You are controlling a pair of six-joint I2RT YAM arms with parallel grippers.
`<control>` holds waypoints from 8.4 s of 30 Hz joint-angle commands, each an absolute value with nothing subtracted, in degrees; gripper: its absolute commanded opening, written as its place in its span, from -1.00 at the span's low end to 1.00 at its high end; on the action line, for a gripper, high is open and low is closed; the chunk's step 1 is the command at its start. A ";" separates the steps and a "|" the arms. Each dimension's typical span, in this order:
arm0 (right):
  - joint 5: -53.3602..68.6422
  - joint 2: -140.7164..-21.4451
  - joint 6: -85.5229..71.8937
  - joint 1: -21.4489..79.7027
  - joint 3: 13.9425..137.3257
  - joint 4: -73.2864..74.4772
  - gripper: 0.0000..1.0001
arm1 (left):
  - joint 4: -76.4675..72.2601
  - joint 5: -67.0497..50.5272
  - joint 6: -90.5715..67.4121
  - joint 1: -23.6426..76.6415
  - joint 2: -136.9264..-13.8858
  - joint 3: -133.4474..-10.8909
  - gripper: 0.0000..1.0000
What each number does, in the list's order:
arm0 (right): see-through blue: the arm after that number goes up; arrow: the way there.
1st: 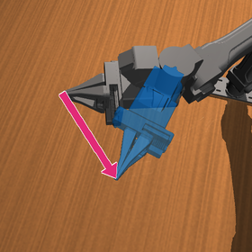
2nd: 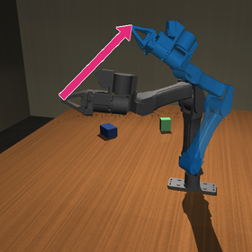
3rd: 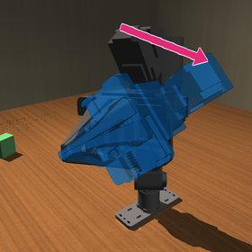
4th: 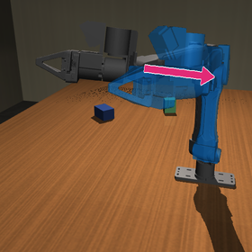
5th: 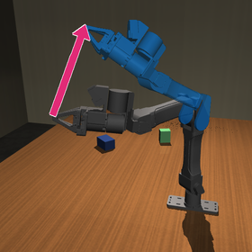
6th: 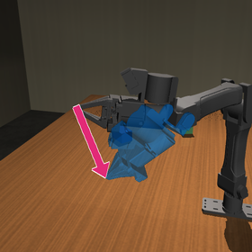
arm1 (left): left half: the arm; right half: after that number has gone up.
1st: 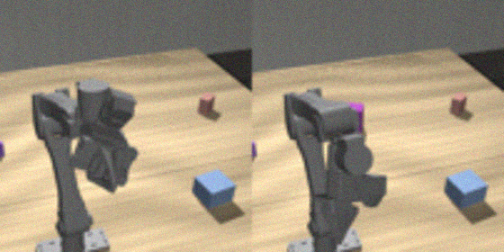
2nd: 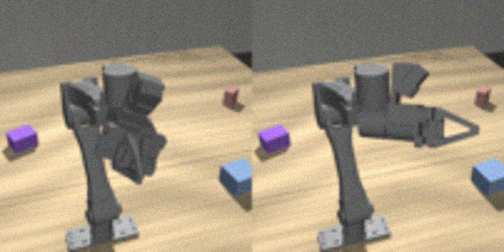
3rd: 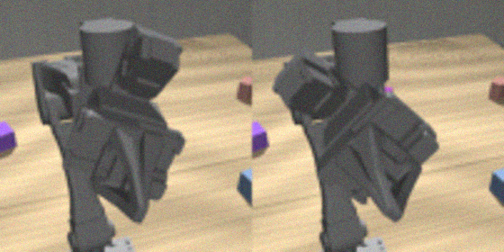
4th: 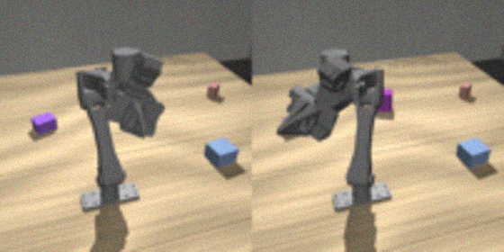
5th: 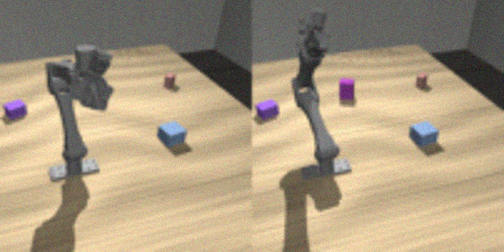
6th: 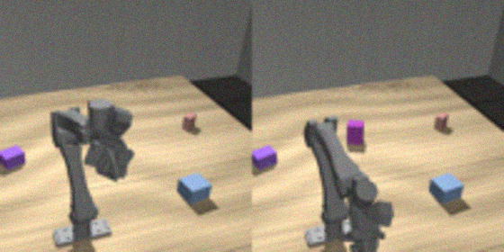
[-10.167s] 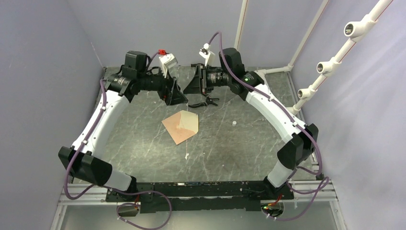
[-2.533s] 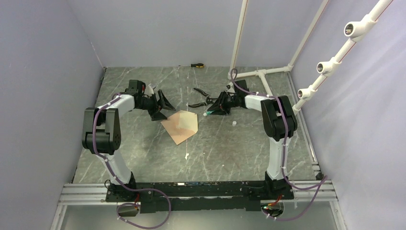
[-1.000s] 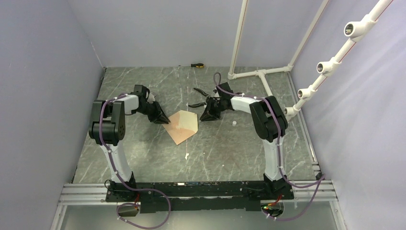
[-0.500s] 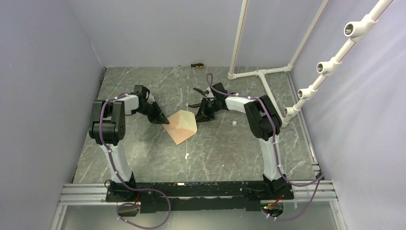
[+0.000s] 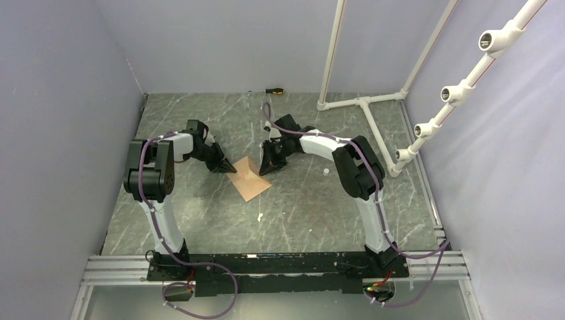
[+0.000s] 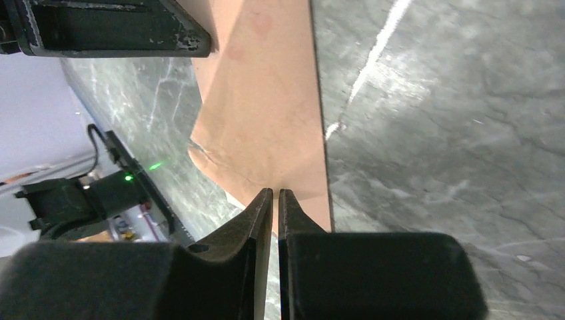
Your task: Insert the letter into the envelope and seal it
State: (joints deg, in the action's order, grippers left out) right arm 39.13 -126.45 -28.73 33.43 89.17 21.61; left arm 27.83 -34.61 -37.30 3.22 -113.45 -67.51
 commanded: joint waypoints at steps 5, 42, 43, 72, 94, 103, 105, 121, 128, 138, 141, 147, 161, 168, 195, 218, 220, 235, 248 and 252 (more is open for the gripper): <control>28.53 -128.58 -20.67 36.47 96.52 30.49 -0.76 | 28.60 -30.65 -37.46 3.96 -115.79 -64.91 -0.95; -8.30 -124.09 -2.44 50.71 85.08 25.48 -0.34 | 9.22 -54.91 -41.53 4.10 -114.63 -71.52 -0.78; -7.96 -123.45 -2.52 50.73 84.39 24.63 -0.33 | 7.92 -55.79 -42.05 4.25 -115.48 -71.46 -0.78; -6.49 -123.26 -1.41 50.36 95.38 22.85 -0.32 | 23.13 -42.67 -33.60 5.42 -124.28 -68.18 -0.95; -3.30 -130.93 2.78 53.63 99.31 25.69 -0.46 | 26.91 -38.29 -34.08 4.16 -125.98 -69.38 -0.95; -5.20 -127.21 5.15 55.57 89.39 22.71 -0.49 | 26.25 -39.40 -34.91 3.30 -126.97 -68.89 -0.95; -4.67 -126.17 5.09 55.71 86.55 21.22 -0.49 | 26.12 -39.81 -34.94 3.14 -127.33 -68.92 -0.95; -5.64 -127.46 0.21 54.71 89.86 20.37 -0.52 | 26.49 -39.64 -34.64 2.83 -127.62 -68.83 -0.95; -6.11 -130.28 -1.36 54.32 96.71 22.62 -0.57 | 26.57 -39.78 -34.45 2.81 -127.62 -68.64 -0.95; -5.54 -122.93 -2.11 54.25 85.84 21.58 -0.57 | 26.74 -39.64 -34.28 2.74 -127.92 -68.78 -0.95; -6.07 -121.68 -2.15 54.25 84.34 22.17 -0.56 | 26.77 -39.58 -34.31 2.73 -127.99 -68.90 -0.95; -6.28 -122.64 -2.54 54.15 88.24 23.46 -0.55 | 26.99 -39.44 -34.19 2.73 -127.98 -69.25 -0.95; 1.93 -121.18 -11.15 48.67 94.90 22.63 -0.34 | 27.88 -39.31 -33.42 2.72 -127.51 -69.93 -0.95; 4.18 -120.75 -10.16 48.68 91.78 23.16 -0.60 | 27.96 -39.54 -33.49 2.72 -127.70 -69.98 -0.95; -2.94 -129.02 -3.80 52.47 94.57 31.05 -0.34 | 28.31 -39.02 -33.44 2.73 -128.06 -70.05 -0.95; -1.46 -126.60 -8.36 49.22 102.11 28.30 -0.65 | 28.13 -39.68 -33.54 2.73 -127.22 -70.33 -0.95; -1.01 -127.54 -7.69 49.37 102.84 28.67 -0.65 | 28.15 -39.57 -33.59 2.72 -127.26 -70.26 -0.95; -2.29 -130.56 -2.06 51.98 98.84 28.80 -0.51 | 28.33 -39.45 -33.89 2.73 -127.75 -70.31 -0.95; 2.77 -130.19 -0.74 52.65 94.59 28.94 -0.39 | 28.47 -39.48 -33.70 2.72 -128.13 -70.31 -0.95; 5.25 -129.21 -0.57 52.56 93.10 27.90 -0.36 | 28.40 -39.51 -33.72 2.72 -128.21 -70.34 -0.95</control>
State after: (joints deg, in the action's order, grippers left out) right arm -1.17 -127.79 -1.02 51.31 96.75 23.83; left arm 24.27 -52.31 -35.14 3.68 -123.61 -72.29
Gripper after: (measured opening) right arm 0.311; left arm 0.034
